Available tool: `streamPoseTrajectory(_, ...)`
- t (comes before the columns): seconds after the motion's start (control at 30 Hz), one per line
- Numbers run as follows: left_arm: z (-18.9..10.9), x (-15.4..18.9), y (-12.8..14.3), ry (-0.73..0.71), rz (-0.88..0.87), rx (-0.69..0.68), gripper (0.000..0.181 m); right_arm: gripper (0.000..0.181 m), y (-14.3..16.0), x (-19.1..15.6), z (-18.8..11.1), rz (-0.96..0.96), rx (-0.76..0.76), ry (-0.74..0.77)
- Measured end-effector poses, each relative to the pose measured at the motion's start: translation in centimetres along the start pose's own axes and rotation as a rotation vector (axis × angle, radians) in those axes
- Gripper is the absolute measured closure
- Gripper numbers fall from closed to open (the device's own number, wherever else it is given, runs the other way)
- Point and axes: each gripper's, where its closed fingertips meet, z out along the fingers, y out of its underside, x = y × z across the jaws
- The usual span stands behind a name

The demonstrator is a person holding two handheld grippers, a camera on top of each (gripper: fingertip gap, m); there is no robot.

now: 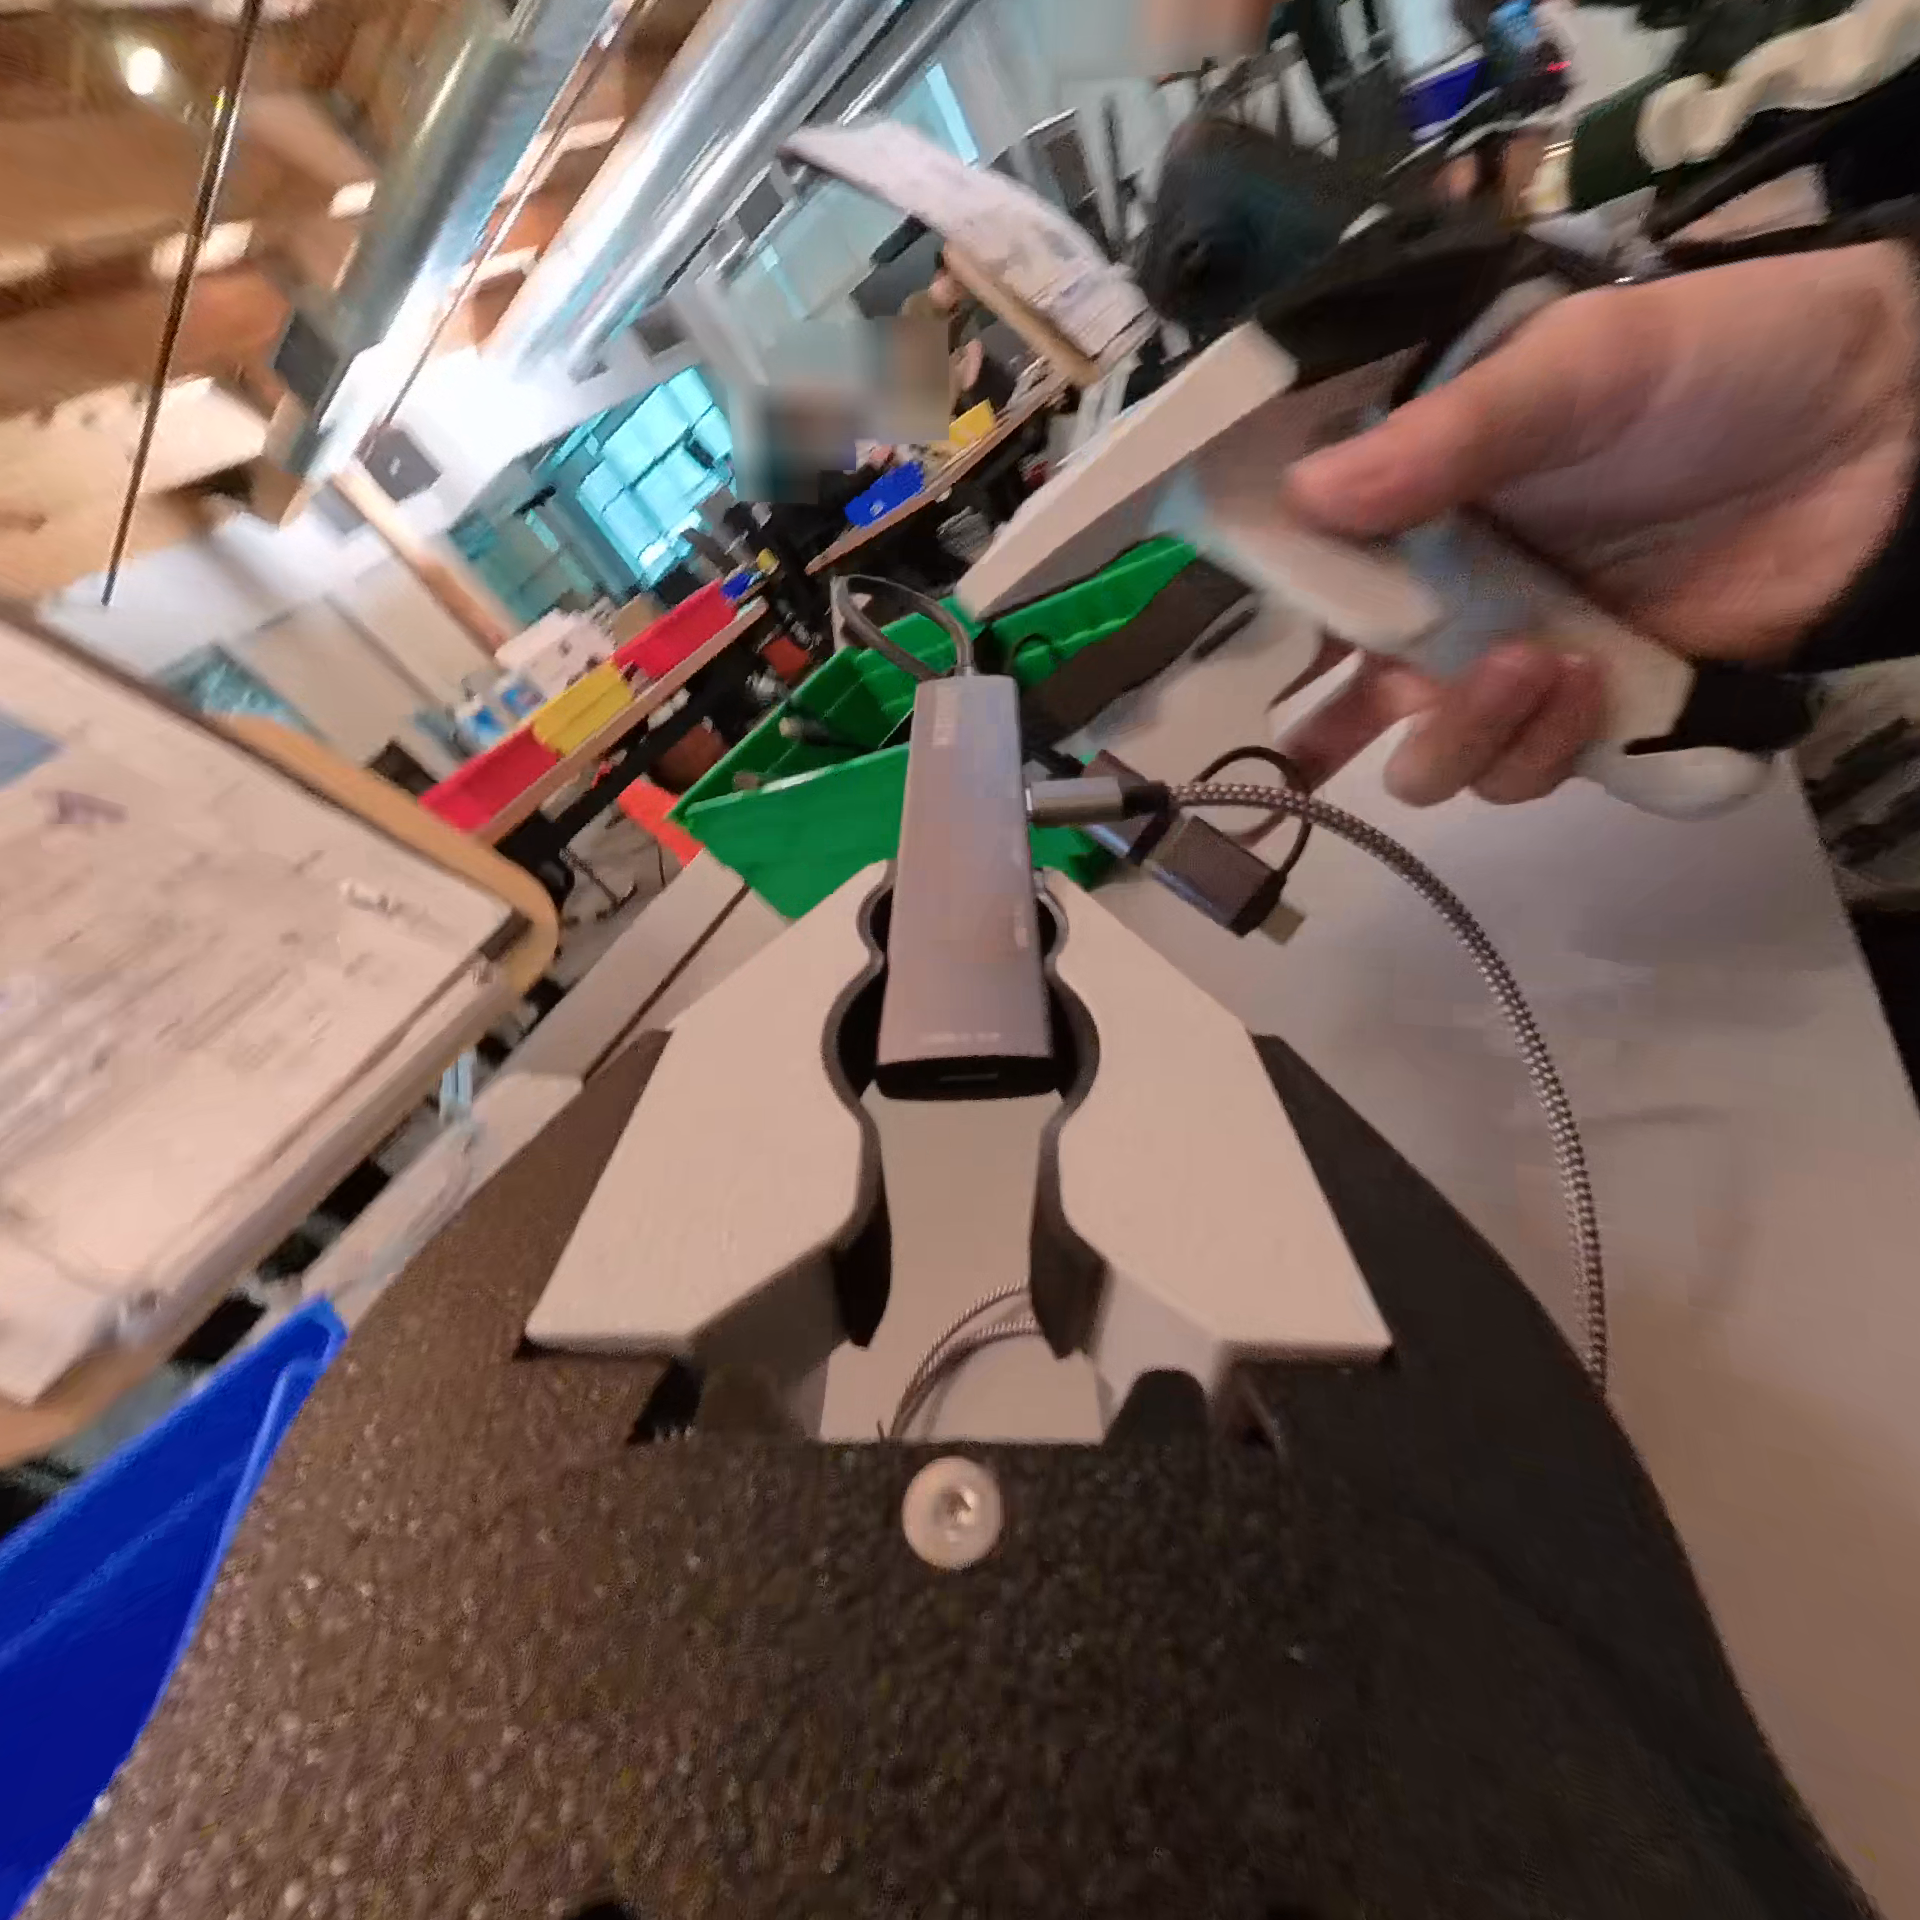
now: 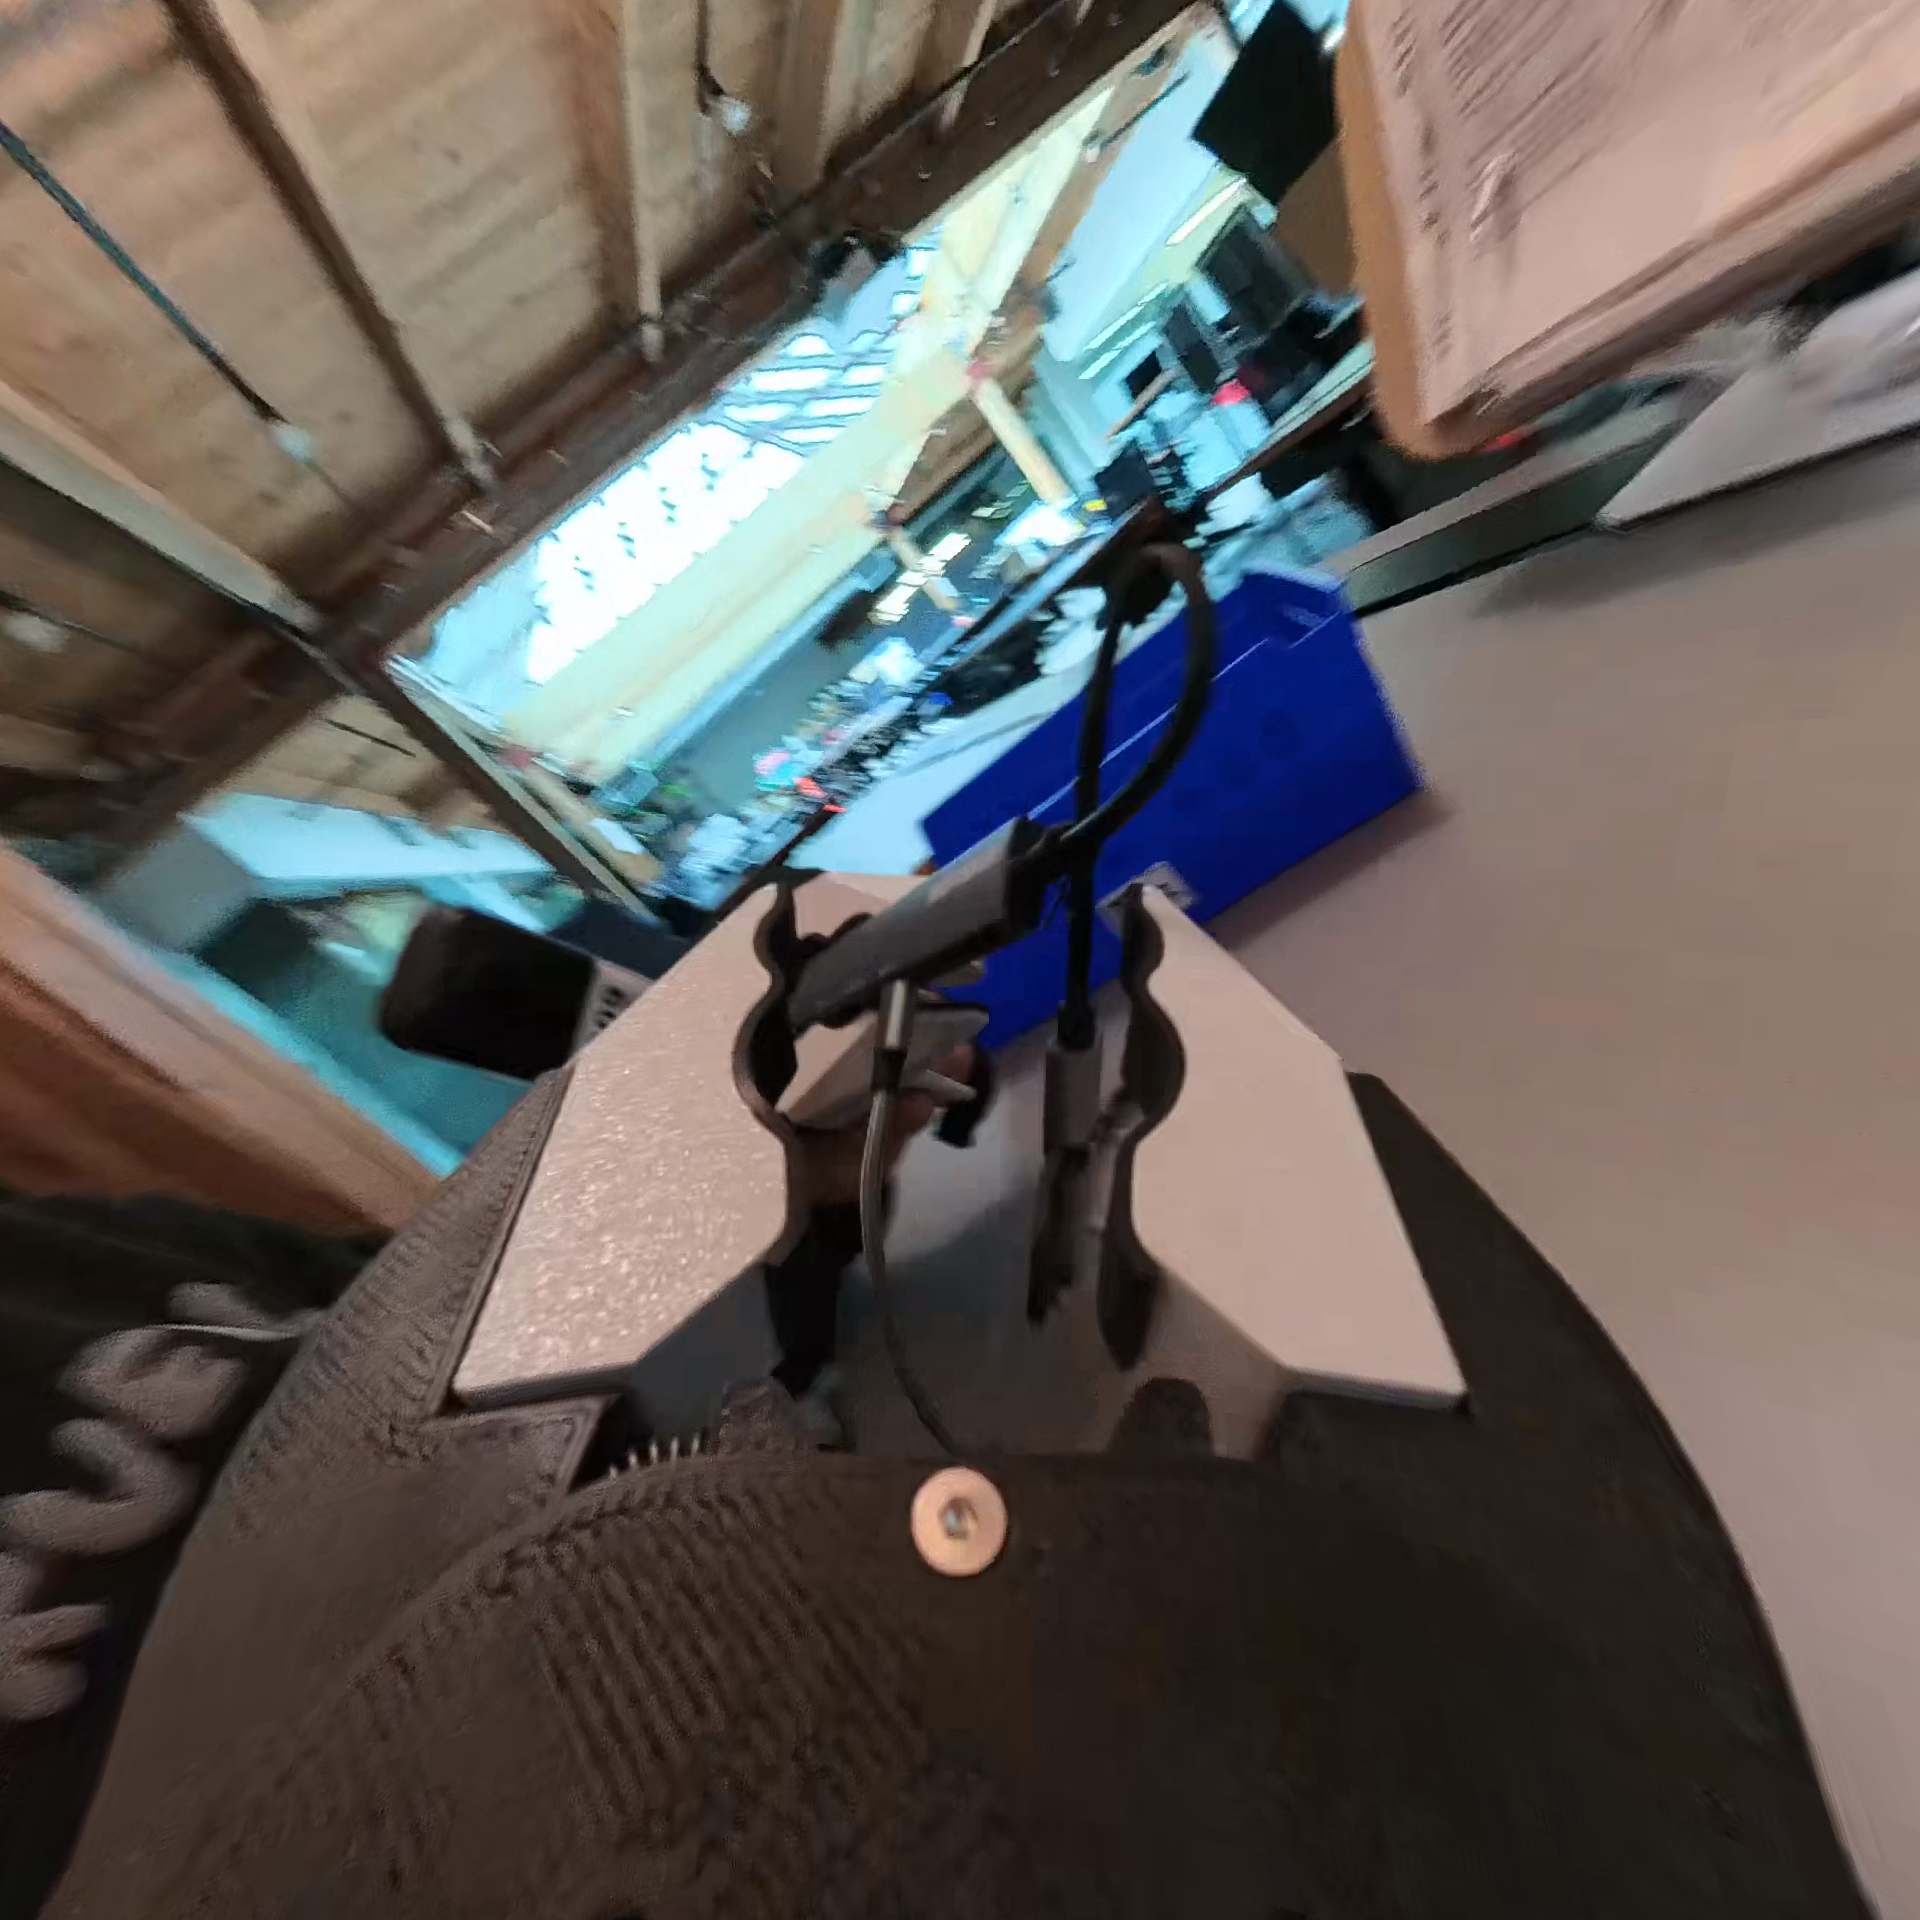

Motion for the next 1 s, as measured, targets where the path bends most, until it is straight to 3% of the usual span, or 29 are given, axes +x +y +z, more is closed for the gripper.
streamPoseTrajectory(0.13,-0.1,-2.0,1.8,-0.078,-0.144,-0.065,0.16,0.099,-1.0,0.9,-0.7,-0.473,-0.037,0.278)
streamPoseTrajectory(0.27,-0.3,-2.9,2.5,-0.129,-0.193,-0.086,0.16,0.121,-0.9,-0.8,-0.1,-0.827,-0.049,0.377)
streamPoseTrajectory(0.7,0.3,-2.2,2.1,-0.136,-0.135,-0.049,0.16,0.146,2.3,0.4,2.0,-0.804,-0.134,0.323)
streamPoseTrajectory(0.9,0.2,-2.2,1.5,-0.156,-0.122,-0.038,0.16,0.17,2.4,0.3,2.1,-0.796,-0.112,0.339)
streamPoseTrajectory(1.0,0.2,-2.4,1.4,-0.171,-0.146,-0.035,0.16,0.173,2.3,0.2,2.3,-0.817,-0.064,0.351)
